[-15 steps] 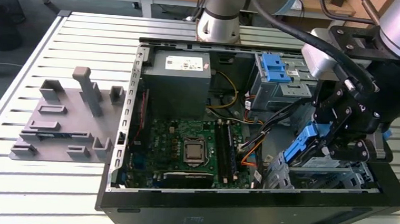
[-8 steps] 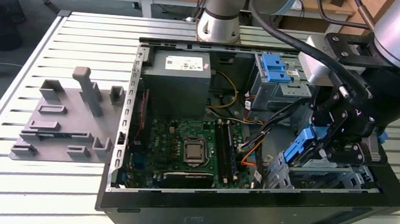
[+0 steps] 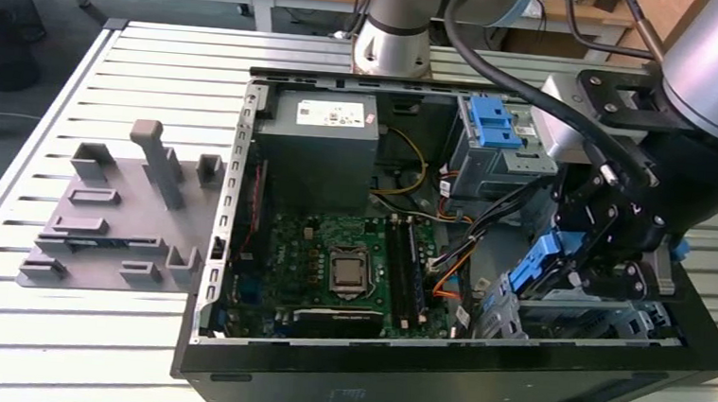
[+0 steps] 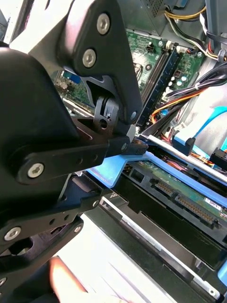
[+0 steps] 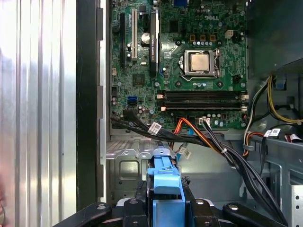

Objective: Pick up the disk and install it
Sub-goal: 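Insert the disk into the insertion slot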

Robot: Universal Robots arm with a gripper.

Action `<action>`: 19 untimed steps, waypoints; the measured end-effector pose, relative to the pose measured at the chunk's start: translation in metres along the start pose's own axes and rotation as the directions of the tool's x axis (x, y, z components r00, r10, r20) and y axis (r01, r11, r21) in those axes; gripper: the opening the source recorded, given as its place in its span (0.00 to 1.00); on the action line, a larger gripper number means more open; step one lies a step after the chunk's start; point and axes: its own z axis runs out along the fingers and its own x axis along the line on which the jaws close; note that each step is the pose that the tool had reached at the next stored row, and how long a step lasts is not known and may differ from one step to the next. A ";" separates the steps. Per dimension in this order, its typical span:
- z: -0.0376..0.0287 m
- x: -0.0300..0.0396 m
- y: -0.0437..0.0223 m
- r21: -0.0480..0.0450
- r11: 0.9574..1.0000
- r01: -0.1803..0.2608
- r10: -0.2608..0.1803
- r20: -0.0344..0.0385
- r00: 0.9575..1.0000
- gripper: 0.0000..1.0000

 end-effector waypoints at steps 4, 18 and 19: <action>0.0009 0.0001 0.0000 0.000 1.000 0.000 0.000 0.000 1.000 0.36; 0.0011 0.0000 0.0000 0.000 1.000 0.000 0.000 0.000 1.000 0.44; 0.0013 0.0000 0.0000 0.000 1.000 0.000 0.000 0.000 1.000 0.44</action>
